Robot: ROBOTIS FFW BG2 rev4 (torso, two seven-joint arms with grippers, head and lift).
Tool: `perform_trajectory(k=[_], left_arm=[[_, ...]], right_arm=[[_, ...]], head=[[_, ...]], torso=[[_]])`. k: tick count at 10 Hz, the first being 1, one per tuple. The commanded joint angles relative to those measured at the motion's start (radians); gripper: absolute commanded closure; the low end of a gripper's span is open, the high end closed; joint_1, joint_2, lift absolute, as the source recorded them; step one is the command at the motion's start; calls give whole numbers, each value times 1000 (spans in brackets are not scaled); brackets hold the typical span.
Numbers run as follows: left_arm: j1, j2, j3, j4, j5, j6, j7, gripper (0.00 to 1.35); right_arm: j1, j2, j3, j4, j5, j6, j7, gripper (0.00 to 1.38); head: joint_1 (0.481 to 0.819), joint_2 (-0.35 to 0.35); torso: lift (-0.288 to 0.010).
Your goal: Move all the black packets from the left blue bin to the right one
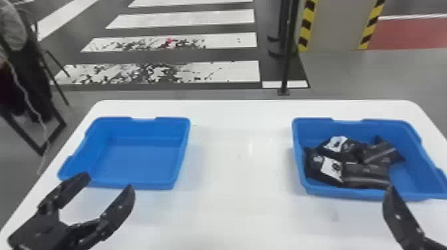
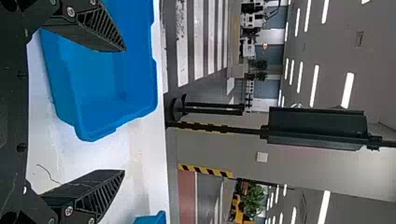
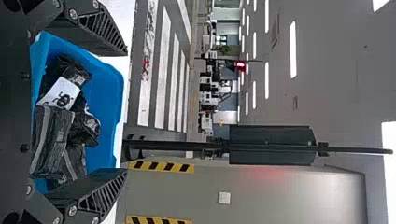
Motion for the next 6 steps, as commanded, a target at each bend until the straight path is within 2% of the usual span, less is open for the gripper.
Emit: perform_trajectory(k=[1, 6], left_arm=[[3, 4, -3, -4, 4, 5, 1, 144], [5, 5, -5, -9, 16, 7, 1, 144]], right_arm=[[-3, 1, 4, 7, -9, 3, 0, 153], [-10, 1, 10, 19, -27, 3, 0, 153]], head=[[695, 103], [695, 98]], torso=[[-185], [-185]])
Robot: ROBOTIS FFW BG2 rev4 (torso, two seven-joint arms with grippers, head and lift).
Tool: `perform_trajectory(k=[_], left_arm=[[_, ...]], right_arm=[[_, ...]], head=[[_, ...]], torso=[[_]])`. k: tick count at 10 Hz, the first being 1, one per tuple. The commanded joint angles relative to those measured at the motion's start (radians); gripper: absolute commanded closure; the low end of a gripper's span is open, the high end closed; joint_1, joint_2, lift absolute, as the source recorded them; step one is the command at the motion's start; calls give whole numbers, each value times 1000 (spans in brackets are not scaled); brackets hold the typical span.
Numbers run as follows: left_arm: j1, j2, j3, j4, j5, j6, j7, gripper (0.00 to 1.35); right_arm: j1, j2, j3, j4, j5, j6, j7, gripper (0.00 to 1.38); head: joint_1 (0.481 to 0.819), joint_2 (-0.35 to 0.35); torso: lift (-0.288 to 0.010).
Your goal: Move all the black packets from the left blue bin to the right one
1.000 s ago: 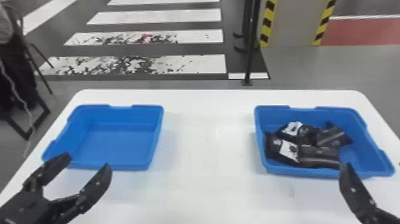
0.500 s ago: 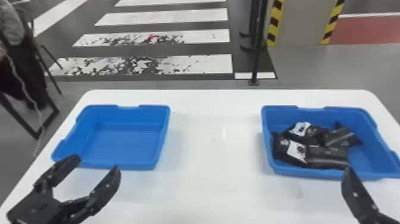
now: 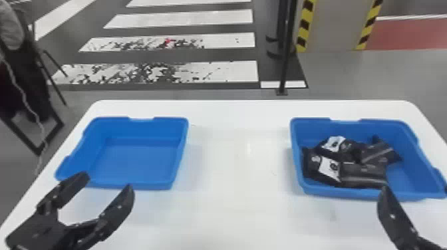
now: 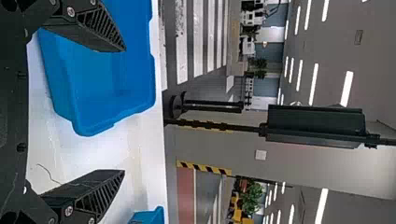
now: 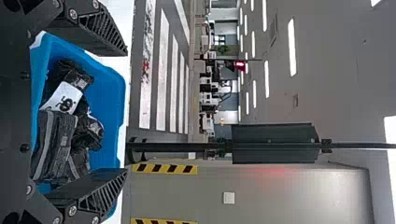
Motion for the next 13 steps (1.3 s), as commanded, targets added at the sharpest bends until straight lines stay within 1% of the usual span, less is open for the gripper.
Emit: perform_trajectory(k=[1, 13], left_arm=[[4, 0, 0, 0, 8, 3, 0, 144], [6, 0, 2, 0, 18, 23, 0, 144]], right_arm=[[-2, 1, 5, 3, -7, 0, 0, 153], [-9, 1, 19, 10, -31, 0, 2, 153]], head=[[695, 97], [695, 110]], torso=[[-185], [-185]])
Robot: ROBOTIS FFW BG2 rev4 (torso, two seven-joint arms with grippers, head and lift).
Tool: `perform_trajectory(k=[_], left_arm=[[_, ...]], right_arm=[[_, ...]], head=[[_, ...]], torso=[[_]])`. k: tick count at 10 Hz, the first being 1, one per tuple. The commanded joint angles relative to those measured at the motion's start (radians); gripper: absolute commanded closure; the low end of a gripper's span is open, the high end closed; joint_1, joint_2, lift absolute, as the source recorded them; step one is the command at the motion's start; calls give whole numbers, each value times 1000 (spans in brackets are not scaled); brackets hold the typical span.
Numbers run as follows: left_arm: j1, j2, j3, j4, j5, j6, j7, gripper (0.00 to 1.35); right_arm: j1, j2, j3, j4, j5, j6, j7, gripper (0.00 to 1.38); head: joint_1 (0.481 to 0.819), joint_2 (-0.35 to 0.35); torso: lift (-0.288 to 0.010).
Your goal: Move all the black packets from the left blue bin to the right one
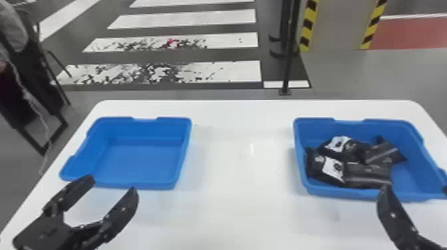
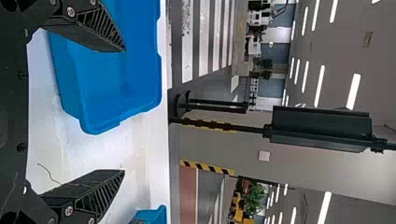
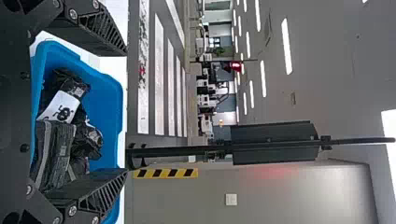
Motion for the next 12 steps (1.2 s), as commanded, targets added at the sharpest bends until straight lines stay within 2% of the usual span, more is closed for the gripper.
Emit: perform_trajectory(k=[1, 12], left_arm=[[0, 0, -3, 0, 2, 0, 0, 144], [2, 0, -5, 0, 6, 5, 0, 144]], right_arm=[[0, 1, 0, 2, -3, -2, 0, 153], [-2, 1, 4, 12, -29, -2, 0, 153]], head=[[695, 109], [695, 104]], torso=[[-185], [-185]])
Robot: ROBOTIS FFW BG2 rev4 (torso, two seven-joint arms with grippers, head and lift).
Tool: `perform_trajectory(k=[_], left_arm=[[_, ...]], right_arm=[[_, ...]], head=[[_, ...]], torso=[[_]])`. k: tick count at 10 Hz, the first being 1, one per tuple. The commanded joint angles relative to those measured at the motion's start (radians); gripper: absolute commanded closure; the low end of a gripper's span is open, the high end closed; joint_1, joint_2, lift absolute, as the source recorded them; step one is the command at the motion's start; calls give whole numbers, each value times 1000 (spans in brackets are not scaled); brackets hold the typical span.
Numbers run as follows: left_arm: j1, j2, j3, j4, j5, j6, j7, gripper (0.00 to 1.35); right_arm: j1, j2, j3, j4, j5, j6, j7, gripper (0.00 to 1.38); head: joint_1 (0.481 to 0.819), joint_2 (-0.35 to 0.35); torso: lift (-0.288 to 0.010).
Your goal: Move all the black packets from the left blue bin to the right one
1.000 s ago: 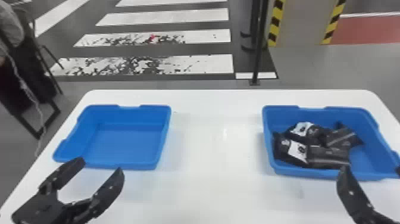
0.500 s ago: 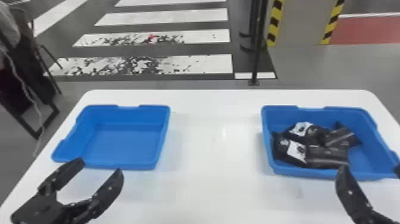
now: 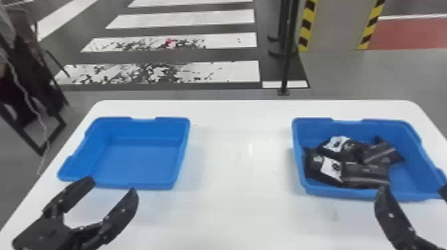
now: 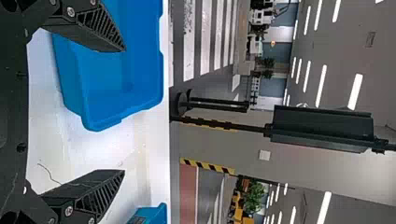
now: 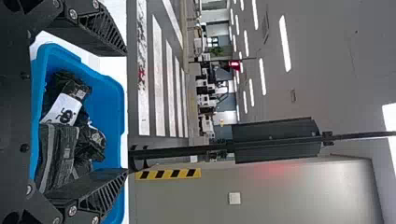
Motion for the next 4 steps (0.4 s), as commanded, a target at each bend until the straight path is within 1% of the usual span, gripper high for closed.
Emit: perform_trajectory(k=[1, 4], left_arm=[[0, 0, 0, 0, 0, 0, 0, 144], [2, 0, 2, 0, 2, 2, 0, 144]], right_arm=[[0, 1, 0, 1, -1, 0, 0, 153], [0, 1, 0, 1, -1, 0, 0, 153]], head=[[695, 104], [695, 104]], torso=[[-185], [-185]])
